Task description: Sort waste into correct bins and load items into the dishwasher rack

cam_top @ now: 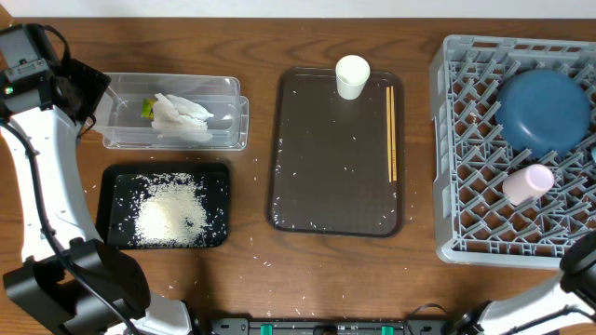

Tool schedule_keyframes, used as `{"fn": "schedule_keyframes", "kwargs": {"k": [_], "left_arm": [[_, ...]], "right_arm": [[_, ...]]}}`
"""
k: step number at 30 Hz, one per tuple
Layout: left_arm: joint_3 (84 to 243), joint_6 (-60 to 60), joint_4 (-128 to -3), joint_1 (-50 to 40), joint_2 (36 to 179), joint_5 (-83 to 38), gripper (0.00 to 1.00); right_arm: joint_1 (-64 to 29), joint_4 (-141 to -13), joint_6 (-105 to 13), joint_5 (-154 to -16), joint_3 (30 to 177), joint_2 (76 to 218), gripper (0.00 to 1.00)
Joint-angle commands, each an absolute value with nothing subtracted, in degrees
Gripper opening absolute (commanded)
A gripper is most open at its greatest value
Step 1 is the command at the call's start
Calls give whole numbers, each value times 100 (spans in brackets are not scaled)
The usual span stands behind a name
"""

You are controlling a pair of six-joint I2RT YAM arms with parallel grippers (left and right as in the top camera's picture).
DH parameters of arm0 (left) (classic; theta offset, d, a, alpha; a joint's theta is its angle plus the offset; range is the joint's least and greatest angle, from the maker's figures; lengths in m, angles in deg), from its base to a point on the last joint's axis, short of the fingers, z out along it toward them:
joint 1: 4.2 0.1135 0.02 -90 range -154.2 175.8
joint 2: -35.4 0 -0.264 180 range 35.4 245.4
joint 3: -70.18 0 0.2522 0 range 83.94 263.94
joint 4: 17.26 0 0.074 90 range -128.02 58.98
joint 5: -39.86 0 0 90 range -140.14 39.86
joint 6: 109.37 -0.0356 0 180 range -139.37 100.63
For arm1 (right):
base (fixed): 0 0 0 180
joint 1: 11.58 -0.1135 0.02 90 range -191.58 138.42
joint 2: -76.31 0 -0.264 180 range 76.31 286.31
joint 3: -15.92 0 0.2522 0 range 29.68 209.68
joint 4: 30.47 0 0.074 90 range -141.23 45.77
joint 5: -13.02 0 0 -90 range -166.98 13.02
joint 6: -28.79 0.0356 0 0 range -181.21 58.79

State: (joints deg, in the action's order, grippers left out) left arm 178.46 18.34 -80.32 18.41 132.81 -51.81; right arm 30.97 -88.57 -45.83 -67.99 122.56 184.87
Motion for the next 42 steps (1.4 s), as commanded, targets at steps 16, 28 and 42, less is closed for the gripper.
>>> {"fn": "schedule_keyframes", "kwargs": {"k": [16,28,42], "left_arm": [[17877,1887,-8047,1850,13239,-5189,91],[17877,1887,-8047,1850,13239,-5189,91],[17877,1887,-8047,1850,13239,-5189,91]], "right_arm": [[3121,-9576,-3892,-7234,12169,18152,99],[3342,-9705,-2148,-7463,11981,18235,99],[3764,-6876,-1143,-8759,10645,18235,99]]}}
